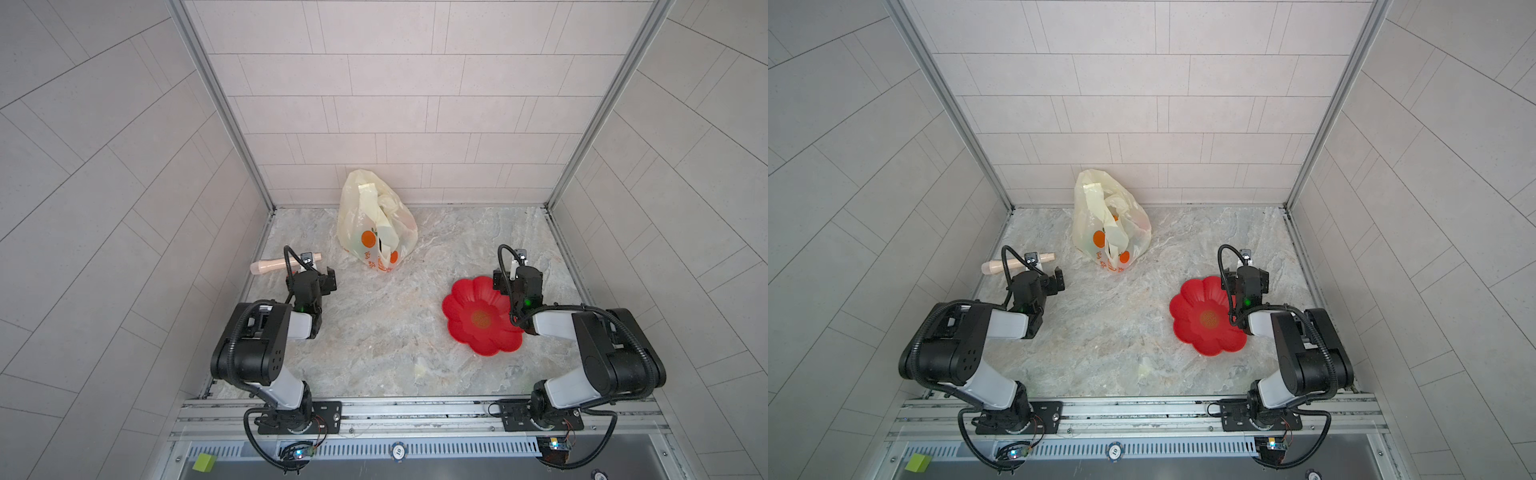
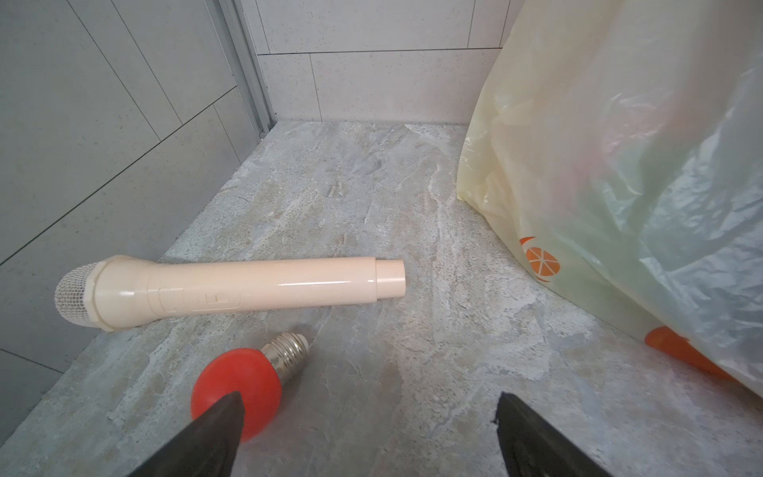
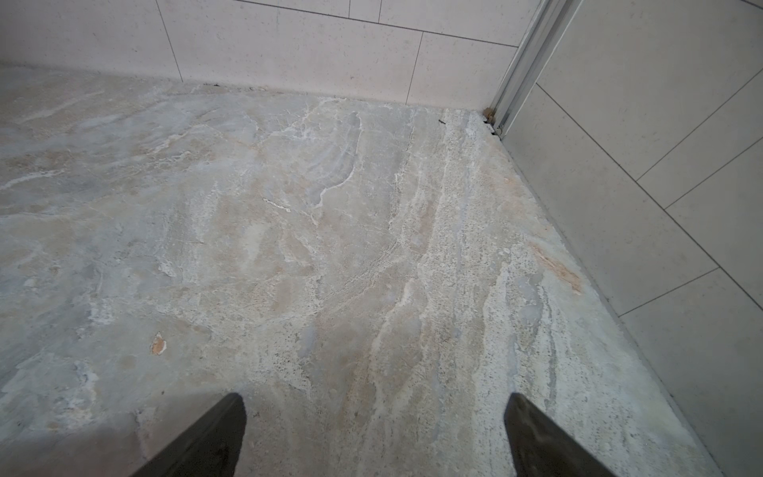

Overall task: Take fruits out of the plastic bag
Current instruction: Move the plastic bag to the center of the board.

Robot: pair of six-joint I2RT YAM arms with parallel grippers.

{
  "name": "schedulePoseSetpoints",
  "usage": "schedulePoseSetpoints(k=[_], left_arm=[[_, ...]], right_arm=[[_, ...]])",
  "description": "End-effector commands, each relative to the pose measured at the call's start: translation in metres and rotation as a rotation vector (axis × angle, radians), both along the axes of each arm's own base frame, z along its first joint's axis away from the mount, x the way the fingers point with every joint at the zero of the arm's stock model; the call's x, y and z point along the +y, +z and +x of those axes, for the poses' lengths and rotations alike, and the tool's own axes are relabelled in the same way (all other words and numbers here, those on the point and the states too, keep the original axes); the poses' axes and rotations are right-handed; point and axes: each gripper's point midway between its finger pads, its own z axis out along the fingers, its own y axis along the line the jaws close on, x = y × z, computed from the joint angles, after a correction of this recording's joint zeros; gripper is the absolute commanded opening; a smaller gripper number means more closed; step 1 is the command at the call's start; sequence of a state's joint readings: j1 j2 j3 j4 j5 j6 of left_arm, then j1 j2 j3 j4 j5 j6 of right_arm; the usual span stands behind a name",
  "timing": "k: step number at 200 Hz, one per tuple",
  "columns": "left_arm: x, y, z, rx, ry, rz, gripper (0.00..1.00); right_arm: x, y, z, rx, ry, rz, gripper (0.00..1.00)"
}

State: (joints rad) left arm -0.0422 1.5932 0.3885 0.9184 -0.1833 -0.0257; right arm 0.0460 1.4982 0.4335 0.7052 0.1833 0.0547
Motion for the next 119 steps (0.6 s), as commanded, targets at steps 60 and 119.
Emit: schedulePoseSetpoints(k=[60,119], left_arm=[[-0.002,0.006,0.006,-0.011,-0.012,0.004,1.00],[-0.006,0.043,-0.016,-0.142,-0.029,0.016,0.88]], right_arm=[[0.001,-0.001,0.003,0.007,0.007,0.001,1.00],[0.002,0.043,-0.001,0.062,0.007,0.006,0.95]])
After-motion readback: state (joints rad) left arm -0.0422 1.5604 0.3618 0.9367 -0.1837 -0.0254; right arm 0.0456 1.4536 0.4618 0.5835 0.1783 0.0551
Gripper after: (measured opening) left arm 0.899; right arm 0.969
